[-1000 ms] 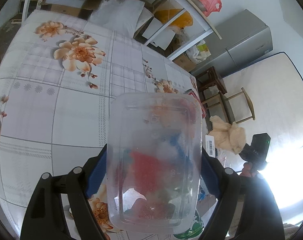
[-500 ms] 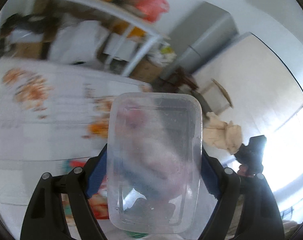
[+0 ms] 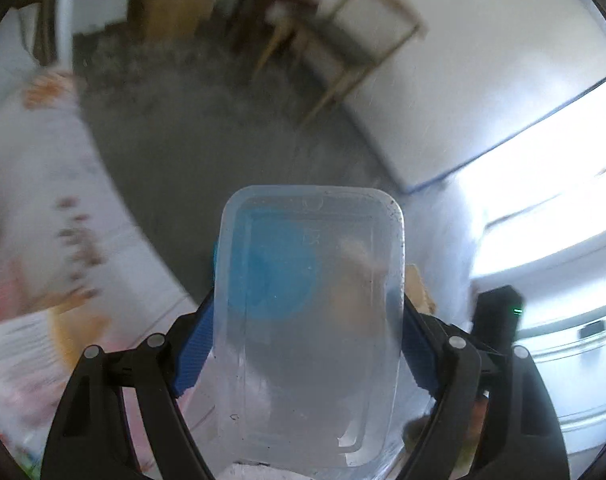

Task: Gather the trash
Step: 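Carry the container and tan paper over the blue wastebasket with both tools, then open both tools to drop the container and paper into the wastebasket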

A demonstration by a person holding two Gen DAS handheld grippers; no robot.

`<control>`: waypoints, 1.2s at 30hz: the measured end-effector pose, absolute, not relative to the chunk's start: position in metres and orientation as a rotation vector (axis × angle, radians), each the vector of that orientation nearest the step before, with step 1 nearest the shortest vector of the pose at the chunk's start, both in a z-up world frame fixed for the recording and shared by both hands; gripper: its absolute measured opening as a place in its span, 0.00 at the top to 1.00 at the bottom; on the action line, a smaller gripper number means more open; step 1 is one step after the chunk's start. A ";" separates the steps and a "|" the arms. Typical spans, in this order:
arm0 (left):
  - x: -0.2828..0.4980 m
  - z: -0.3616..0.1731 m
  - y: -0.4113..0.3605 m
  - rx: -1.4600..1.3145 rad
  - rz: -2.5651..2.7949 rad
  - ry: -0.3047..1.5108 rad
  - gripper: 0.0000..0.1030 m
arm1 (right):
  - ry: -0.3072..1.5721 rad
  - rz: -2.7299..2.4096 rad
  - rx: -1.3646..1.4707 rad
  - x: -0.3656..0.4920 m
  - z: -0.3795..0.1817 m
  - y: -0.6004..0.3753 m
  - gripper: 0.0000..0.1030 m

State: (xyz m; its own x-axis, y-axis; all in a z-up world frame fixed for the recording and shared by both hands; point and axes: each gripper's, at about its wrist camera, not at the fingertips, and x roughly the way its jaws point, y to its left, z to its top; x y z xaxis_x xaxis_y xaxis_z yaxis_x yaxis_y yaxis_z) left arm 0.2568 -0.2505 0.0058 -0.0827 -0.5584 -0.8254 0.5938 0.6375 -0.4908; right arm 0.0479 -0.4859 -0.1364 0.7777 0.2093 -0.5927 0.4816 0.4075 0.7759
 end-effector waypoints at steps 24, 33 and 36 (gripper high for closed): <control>0.283 -0.119 -0.369 0.183 -0.817 1.390 0.07 | 0.821 -0.358 1.377 0.100 -0.302 -0.584 0.45; 0.269 -0.002 -0.258 0.079 -0.934 1.175 0.07 | 0.795 -0.357 1.061 0.084 -0.219 -0.546 0.39; 0.268 0.035 -0.195 0.010 -0.876 1.080 0.07 | 0.792 -0.379 0.868 0.082 -0.174 -0.520 0.29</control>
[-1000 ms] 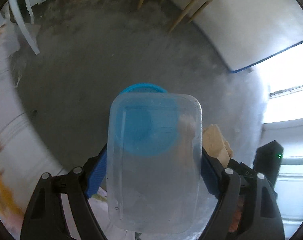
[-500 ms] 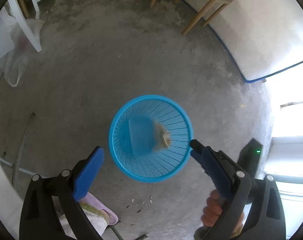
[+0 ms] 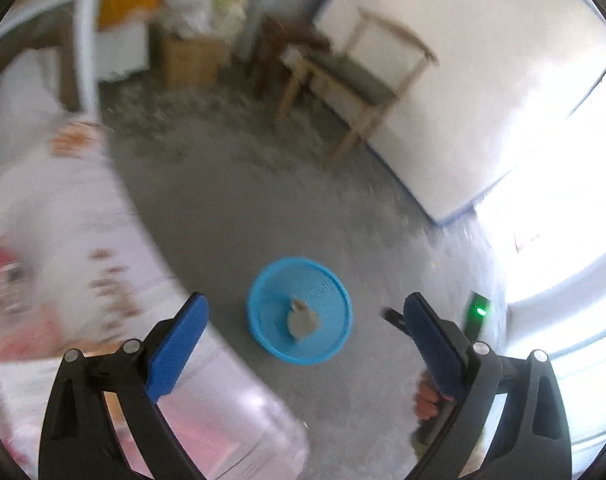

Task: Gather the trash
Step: 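Open both tools to drop the container and paper into the wastebasket, then move both tools back to the table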

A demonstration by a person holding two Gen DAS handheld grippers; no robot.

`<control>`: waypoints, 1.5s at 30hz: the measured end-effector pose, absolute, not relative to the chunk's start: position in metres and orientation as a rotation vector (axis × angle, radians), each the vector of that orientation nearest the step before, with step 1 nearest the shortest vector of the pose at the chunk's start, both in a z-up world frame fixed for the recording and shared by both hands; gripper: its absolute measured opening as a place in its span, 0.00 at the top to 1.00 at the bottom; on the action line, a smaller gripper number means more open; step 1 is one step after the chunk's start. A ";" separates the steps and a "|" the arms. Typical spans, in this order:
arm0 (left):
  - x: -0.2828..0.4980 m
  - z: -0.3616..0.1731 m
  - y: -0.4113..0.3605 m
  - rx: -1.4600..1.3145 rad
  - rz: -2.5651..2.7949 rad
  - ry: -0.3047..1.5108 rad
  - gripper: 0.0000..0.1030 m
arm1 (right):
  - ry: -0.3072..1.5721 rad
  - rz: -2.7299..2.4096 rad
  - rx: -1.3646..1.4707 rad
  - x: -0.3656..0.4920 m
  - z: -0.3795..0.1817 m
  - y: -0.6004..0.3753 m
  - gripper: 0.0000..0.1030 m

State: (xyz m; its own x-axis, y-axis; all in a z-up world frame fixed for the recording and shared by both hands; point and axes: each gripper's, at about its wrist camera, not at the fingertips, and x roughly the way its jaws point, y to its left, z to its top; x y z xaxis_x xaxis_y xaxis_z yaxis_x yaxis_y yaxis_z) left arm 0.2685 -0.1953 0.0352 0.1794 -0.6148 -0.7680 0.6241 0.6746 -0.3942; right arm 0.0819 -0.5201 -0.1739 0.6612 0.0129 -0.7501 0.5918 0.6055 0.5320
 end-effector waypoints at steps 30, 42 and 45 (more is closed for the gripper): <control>0.181 0.034 0.127 -0.192 -0.656 0.810 0.05 | 0.750 0.067 0.491 0.110 -0.067 -0.286 0.08; 0.196 0.003 0.037 -0.070 -0.600 0.821 0.15 | 0.927 0.095 0.821 0.130 -0.127 -0.300 0.30; 0.215 -0.011 0.022 -0.049 -0.570 0.876 0.19 | 0.960 0.112 0.843 0.135 -0.138 -0.298 0.37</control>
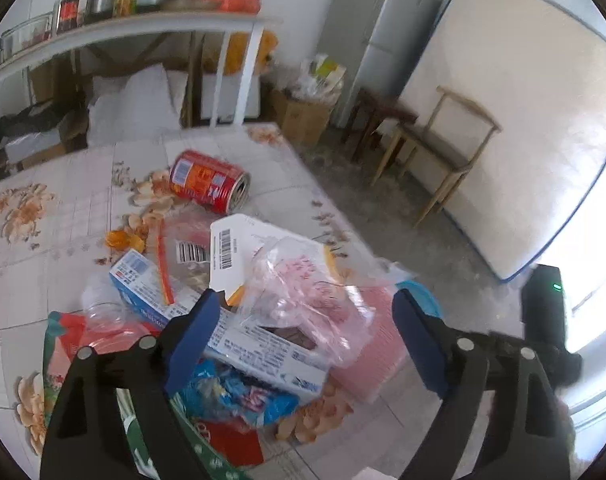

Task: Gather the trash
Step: 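Move both tools back to the table, then grasp the clear plastic bag with the left tool while the right tool grasps the pink sponge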

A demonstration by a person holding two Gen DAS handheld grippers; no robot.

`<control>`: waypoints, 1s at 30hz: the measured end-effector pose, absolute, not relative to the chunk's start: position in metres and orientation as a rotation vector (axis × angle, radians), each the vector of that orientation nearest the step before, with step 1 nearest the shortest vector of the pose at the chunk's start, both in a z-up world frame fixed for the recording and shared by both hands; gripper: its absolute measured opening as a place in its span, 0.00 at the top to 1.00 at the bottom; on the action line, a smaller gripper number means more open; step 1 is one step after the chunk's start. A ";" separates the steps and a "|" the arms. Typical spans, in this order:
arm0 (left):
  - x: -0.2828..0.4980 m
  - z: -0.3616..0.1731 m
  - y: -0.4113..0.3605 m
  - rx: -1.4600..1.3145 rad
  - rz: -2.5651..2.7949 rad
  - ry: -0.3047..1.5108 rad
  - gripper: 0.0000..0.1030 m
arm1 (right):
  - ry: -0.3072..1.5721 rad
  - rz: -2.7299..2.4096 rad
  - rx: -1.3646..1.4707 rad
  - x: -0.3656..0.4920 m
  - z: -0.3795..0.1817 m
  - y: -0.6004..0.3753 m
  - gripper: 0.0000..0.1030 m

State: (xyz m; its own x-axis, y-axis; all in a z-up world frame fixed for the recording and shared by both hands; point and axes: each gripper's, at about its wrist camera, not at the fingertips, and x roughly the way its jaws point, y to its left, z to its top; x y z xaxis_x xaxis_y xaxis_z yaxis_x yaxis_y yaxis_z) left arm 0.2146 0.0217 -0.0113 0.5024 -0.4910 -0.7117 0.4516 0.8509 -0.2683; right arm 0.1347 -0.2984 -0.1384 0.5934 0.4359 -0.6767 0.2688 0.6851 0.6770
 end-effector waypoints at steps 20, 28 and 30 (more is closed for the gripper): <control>0.242 -0.039 0.016 -0.044 -0.468 0.972 0.74 | 0.968 0.161 0.907 0.131 -0.145 -0.306 0.53; 0.233 -0.037 0.017 -0.039 -0.486 0.955 0.77 | 0.930 0.203 0.998 0.128 -0.148 -0.309 0.70; 0.232 -0.037 0.017 -0.043 -0.488 0.954 0.77 | 0.928 0.198 0.994 0.129 -0.148 -0.309 0.74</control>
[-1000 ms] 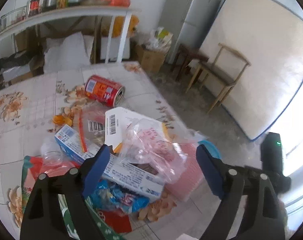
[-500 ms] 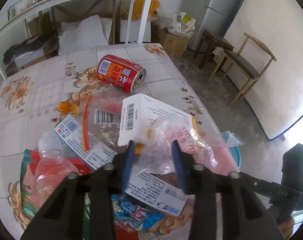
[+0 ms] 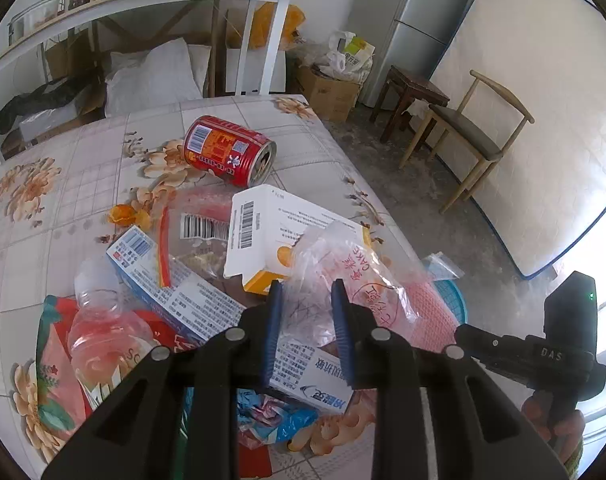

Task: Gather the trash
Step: 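Grasp the clear plastic bag with the left tool while the right tool grasps the pink sponge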

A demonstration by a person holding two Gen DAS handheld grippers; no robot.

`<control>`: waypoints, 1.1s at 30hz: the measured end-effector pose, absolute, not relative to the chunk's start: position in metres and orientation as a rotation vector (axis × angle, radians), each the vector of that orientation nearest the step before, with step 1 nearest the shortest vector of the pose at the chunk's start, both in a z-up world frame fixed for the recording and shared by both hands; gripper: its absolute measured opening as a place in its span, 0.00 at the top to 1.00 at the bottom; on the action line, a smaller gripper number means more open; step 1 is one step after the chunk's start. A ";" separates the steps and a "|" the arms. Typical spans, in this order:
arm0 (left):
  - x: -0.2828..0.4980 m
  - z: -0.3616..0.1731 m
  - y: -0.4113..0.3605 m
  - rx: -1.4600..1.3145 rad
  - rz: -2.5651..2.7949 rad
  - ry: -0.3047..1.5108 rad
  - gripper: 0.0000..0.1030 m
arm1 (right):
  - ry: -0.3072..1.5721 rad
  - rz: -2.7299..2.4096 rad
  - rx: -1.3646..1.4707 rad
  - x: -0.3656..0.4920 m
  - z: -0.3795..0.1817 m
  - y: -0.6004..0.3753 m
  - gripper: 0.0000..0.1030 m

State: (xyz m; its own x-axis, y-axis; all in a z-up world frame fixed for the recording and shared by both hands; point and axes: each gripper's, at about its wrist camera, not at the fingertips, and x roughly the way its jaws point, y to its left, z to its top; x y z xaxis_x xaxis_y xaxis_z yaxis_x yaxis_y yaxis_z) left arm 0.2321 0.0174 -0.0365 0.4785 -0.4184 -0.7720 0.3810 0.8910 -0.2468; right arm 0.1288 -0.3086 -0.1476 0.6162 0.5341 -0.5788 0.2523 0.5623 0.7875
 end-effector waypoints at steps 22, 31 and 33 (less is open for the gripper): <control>0.212 -0.018 0.000 -0.036 -0.553 0.908 0.78 | 0.951 0.125 0.965 0.096 -0.142 -0.358 0.56; 0.210 -0.017 -0.002 -0.032 -0.555 0.904 0.79 | 0.927 0.091 0.834 0.114 -0.147 -0.341 0.40; 0.210 -0.017 -0.001 -0.031 -0.556 0.903 0.79 | 0.936 0.082 0.810 0.118 -0.149 -0.338 0.40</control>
